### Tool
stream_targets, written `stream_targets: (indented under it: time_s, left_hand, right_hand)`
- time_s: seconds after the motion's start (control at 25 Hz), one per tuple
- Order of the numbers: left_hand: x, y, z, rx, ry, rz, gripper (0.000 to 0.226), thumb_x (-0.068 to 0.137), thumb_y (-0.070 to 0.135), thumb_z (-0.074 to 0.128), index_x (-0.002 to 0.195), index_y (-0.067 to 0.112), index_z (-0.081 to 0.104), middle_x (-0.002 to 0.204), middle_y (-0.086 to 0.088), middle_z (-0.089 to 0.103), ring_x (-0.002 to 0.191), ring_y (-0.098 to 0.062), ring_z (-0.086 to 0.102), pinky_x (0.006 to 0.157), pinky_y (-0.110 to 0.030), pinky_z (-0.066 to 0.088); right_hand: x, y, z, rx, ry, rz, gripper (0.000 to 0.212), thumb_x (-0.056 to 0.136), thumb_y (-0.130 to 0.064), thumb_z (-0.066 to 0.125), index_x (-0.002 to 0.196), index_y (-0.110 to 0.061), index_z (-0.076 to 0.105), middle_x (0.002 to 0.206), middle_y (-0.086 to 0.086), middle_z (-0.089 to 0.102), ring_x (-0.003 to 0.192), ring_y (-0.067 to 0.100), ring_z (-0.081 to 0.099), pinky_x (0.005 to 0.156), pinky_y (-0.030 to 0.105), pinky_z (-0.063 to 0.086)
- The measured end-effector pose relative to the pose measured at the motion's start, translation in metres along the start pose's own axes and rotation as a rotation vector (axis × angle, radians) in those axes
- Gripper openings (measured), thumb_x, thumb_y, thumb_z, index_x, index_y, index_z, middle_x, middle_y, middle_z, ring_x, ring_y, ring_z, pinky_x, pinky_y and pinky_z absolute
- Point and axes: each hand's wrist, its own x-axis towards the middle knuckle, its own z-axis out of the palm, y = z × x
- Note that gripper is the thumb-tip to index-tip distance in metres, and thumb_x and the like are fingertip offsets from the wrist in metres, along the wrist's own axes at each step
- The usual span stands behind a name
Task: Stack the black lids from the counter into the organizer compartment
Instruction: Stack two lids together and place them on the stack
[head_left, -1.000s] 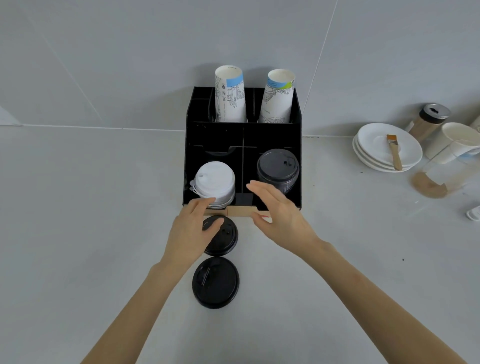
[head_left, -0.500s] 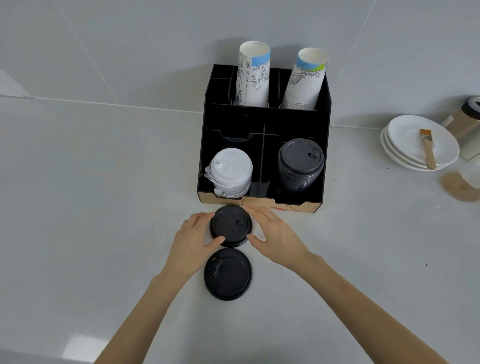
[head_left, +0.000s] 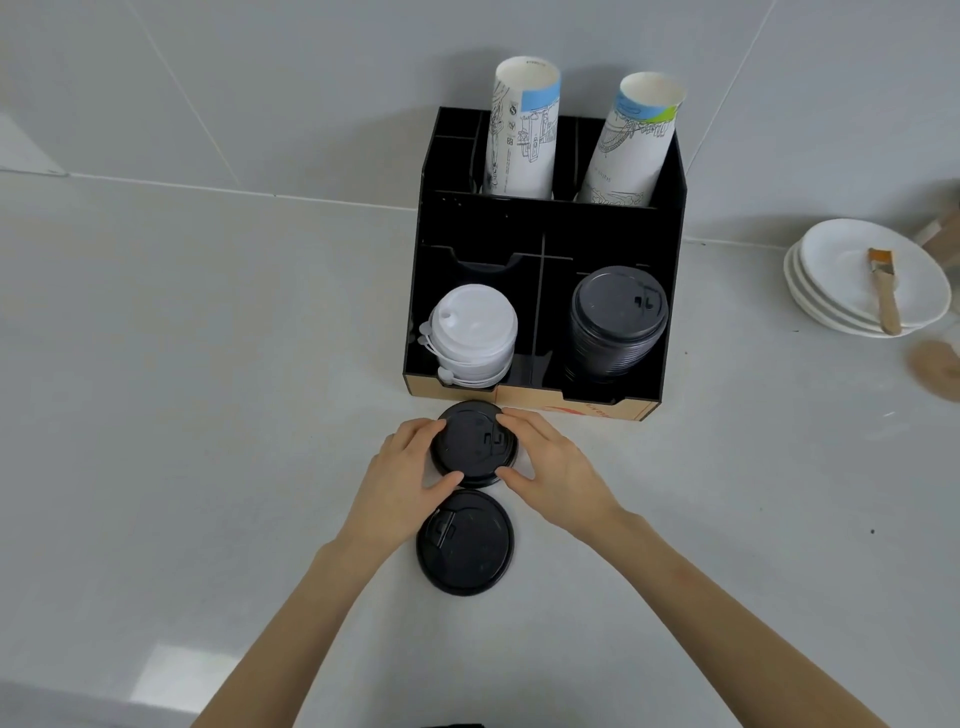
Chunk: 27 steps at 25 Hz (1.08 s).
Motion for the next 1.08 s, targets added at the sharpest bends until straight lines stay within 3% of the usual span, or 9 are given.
stream_targets:
  time_s: [0.44, 0.68, 0.92, 1.08]
  left_hand:
    - [-0.009, 0.037, -0.009, -0.009, 0.094, 0.193, 0.057, 0.081, 0.024, 0.063, 0.130, 0.014, 0.037, 0.135, -0.004, 0.042, 0.124, -0.020, 0.040, 0.107, -0.032, 0.032]
    - [-0.007, 0.063, -0.015, 0.002, 0.166, 0.285, 0.055, 0.080, 0.027, 0.063, 0.128, 0.016, 0.040, 0.133, -0.003, 0.045, 0.119, -0.018, 0.045, 0.100, -0.025, 0.032]
    - [0.008, 0.093, -0.016, 0.008, 0.219, 0.337, 0.053, 0.080, 0.027, 0.063, 0.127, 0.013, 0.042, 0.131, -0.005, 0.047, 0.119, -0.019, 0.044, 0.095, -0.023, 0.032]
    - [0.029, 0.111, -0.018, -0.001, 0.207, 0.347, 0.054, 0.081, 0.027, 0.062, 0.128, 0.013, 0.040, 0.133, -0.005, 0.045, 0.121, -0.020, 0.042, 0.099, -0.026, 0.032]
  right_hand:
    - [-0.028, -0.001, -0.039, 0.044, 0.154, -0.059, 0.051, 0.083, -0.018, 0.060, 0.129, -0.014, 0.038, 0.140, 0.003, 0.042, 0.127, 0.017, 0.041, 0.103, 0.022, 0.030]
    - [-0.039, -0.003, -0.067, 0.037, 0.232, -0.102, 0.051, 0.083, -0.018, 0.060, 0.129, -0.016, 0.039, 0.141, 0.001, 0.039, 0.120, 0.017, 0.048, 0.094, 0.017, 0.035]
    - [-0.034, -0.004, -0.094, 0.031, 0.294, -0.072, 0.053, 0.082, -0.022, 0.063, 0.129, -0.014, 0.040, 0.143, 0.002, 0.036, 0.127, 0.016, 0.040, 0.092, 0.002, 0.025]
    - [-0.024, 0.002, -0.113, 0.008, 0.352, -0.069, 0.052, 0.081, -0.022, 0.064, 0.127, -0.013, 0.042, 0.143, 0.004, 0.038, 0.129, 0.019, 0.039, 0.100, 0.018, 0.027]
